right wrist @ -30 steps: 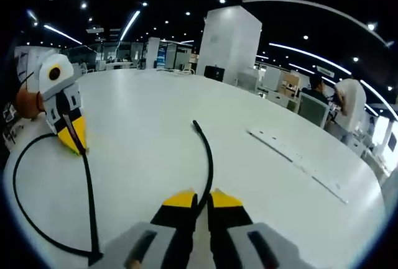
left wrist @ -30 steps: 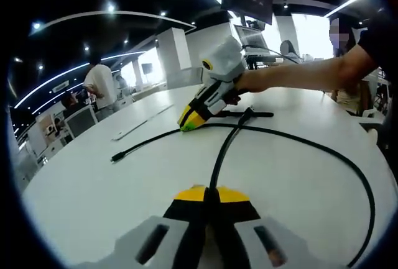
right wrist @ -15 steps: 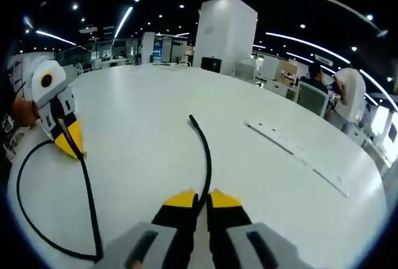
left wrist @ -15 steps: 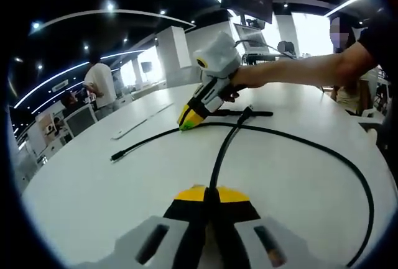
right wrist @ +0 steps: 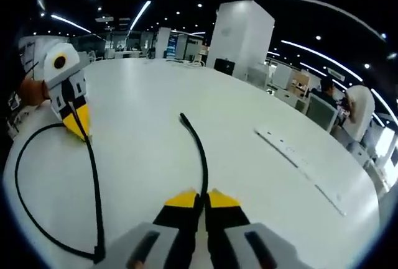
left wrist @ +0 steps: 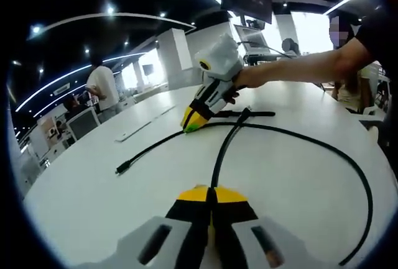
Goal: Find the charging cable on the desk, coil it up and secure with Velcro.
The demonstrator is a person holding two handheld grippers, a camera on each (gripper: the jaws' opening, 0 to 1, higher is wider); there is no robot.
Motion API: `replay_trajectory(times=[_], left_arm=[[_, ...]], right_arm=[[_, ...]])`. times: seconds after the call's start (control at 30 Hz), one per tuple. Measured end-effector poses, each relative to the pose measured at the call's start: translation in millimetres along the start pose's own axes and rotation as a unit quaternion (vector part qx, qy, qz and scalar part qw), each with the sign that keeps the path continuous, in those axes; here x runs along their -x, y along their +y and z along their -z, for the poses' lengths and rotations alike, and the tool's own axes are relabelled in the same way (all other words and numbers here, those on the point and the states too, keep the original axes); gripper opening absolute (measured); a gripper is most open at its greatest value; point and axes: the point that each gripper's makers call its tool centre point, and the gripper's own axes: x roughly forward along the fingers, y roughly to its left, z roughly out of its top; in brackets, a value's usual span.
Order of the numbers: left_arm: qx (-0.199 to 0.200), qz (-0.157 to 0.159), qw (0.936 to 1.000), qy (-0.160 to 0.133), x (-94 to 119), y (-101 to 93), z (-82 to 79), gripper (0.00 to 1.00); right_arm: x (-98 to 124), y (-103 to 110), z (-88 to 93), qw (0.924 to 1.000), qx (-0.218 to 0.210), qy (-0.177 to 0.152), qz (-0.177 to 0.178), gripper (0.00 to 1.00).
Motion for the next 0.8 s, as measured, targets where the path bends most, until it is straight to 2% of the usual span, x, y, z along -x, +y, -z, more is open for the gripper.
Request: replay_trajectory(times=[0.27, 0.37, 0.47, 0.7, 0.8], left_arm=[[-0.019, 0.001, 0.9998, 0.012, -1.9, 1.6, 0.1, 0.02], [-0.026, 0.000, 0.9995, 0.015, -0.9, 3.0, 1.2, 0.02], [-0.034, -0.003, 0.9992, 0.019, 0.1, 3.7, 2.2, 0.02], [-0.060, -0.012, 0.9977, 0.028, 3.4, 4.7, 5.1, 0.02], [-0.068, -0.013, 0.9972, 0.030, 3.5, 4.7, 5.3, 0.02]], right_arm=[[2.4, 6.3, 0.4, 0.9989, 0.033, 0.014, -0.029, 0.06], [4.8, 14.8, -0.7, 0.9972, 0.049, 0.015, -0.055, 0.06], [6.1, 24.0, -1.9, 0.9936, 0.083, 0.014, -0.074, 0.06], [6.3, 42.0, -5.5, 0.9845, 0.131, 0.024, -0.114, 0.06], [5.3, 48.5, -7.5, 0.9779, 0.162, 0.030, -0.129, 0.06]])
